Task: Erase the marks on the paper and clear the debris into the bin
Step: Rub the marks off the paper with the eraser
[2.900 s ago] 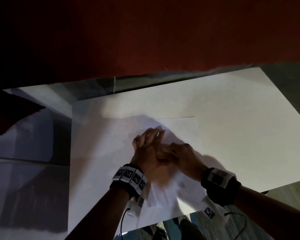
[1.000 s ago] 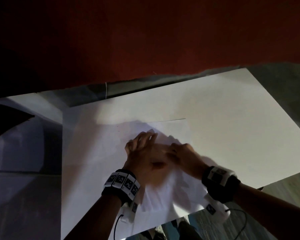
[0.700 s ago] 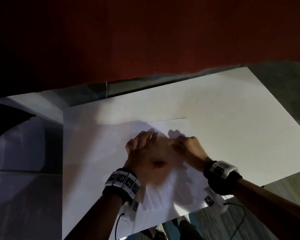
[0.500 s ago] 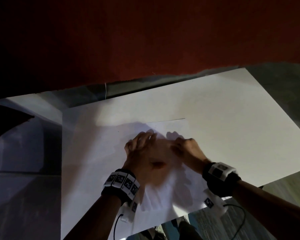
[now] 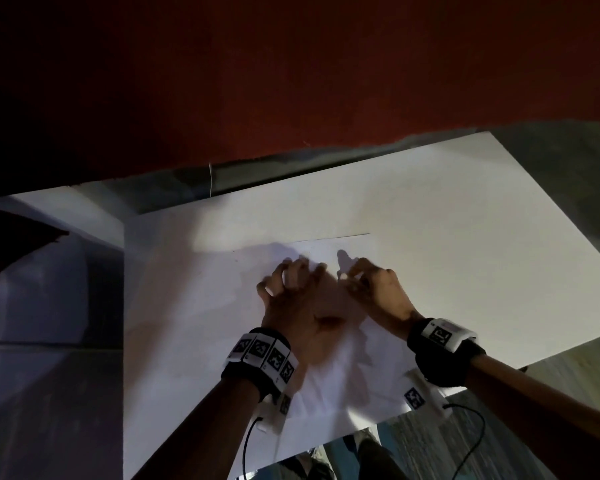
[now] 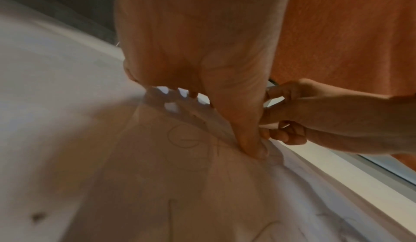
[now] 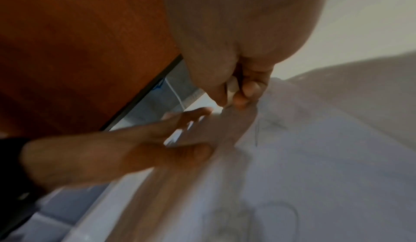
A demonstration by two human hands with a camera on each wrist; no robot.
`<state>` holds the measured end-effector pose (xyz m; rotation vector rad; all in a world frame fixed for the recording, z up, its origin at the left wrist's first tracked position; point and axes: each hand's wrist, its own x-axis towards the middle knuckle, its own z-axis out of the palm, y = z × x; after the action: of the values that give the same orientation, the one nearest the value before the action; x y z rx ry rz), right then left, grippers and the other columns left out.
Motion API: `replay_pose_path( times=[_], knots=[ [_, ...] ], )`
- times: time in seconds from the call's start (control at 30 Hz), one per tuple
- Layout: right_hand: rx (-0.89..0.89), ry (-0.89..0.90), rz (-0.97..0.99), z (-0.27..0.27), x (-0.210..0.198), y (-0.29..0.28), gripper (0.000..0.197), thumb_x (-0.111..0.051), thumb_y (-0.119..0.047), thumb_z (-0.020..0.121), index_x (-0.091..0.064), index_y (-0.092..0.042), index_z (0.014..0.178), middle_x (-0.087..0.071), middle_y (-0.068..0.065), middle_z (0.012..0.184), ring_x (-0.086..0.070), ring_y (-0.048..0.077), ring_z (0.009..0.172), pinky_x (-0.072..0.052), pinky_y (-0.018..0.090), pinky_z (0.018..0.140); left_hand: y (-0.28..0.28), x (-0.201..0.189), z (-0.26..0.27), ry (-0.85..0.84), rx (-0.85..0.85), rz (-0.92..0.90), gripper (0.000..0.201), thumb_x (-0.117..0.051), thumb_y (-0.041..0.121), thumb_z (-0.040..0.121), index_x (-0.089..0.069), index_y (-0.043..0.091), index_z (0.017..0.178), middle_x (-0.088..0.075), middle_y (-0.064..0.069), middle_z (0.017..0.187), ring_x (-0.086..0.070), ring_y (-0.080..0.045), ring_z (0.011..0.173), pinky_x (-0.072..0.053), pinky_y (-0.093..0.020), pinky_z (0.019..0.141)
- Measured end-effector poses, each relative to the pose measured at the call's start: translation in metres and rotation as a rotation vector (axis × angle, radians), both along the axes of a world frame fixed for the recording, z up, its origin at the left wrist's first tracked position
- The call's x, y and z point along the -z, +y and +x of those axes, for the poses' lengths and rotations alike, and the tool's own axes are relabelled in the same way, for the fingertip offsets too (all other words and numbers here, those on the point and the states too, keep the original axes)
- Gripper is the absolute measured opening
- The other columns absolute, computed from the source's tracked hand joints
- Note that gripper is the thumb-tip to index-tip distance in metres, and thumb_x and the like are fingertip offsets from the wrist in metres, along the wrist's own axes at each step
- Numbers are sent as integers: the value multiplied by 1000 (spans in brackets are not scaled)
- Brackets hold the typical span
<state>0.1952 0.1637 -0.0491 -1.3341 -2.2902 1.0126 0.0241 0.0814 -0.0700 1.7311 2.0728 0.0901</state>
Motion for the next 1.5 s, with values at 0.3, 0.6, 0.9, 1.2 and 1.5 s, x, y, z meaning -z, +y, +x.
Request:
replay_pose_path(
  times=[0.3, 0.6, 0.9, 1.2, 1.5],
  knots=[
    [-62, -30, 6, -1, 8, -5, 15, -57, -30, 93, -52, -25, 79, -59, -7, 68, -52, 16, 60, -41, 31, 57, 0, -1, -2, 48, -7, -11, 103, -47, 80, 64, -7, 46, 153, -3, 6, 163, 0, -28, 150, -17, -58, 104],
    [-168, -43, 20, -1, 6, -17, 14, -53, -31, 94, -52, -26, 81, -55, -8, 67, -50, 15, 60, -44, 33, 57, -1, -3, 0, 46, -12, -13, 101, -46, 82, 68, -7, 47, 154, 2, 7, 163, 4, -27, 150, -12, -55, 106],
    [-127, -55, 49, 1, 6, -12, 18, -52, -33, 94, -55, -22, 80, -60, -4, 69, -57, 24, 62, -42, 32, 56, -1, -11, -1, 32, 12, -20, 101, -50, 76, 72, -5, 45, 156, 3, 10, 161, 5, -22, 150, -16, -52, 103],
    [16, -3, 27, 3, 6, -5, 26, -55, -33, 94, -59, -18, 74, -60, -5, 64, -53, 14, 57, -41, 30, 55, 0, -15, 1, 16, -13, -19, 99, -54, 70, 70, -8, 45, 154, -5, 9, 158, 3, -19, 148, -15, -48, 99],
    [26, 2, 40, 1, 3, -8, 24, -56, -29, 94, -59, -17, 73, -63, -2, 67, -57, 22, 62, -41, 33, 57, 1, -5, -3, 10, -13, -52, 111, -35, 80, 58, -1, 45, 158, 0, 9, 163, 6, -20, 150, -16, -53, 110]
  ],
)
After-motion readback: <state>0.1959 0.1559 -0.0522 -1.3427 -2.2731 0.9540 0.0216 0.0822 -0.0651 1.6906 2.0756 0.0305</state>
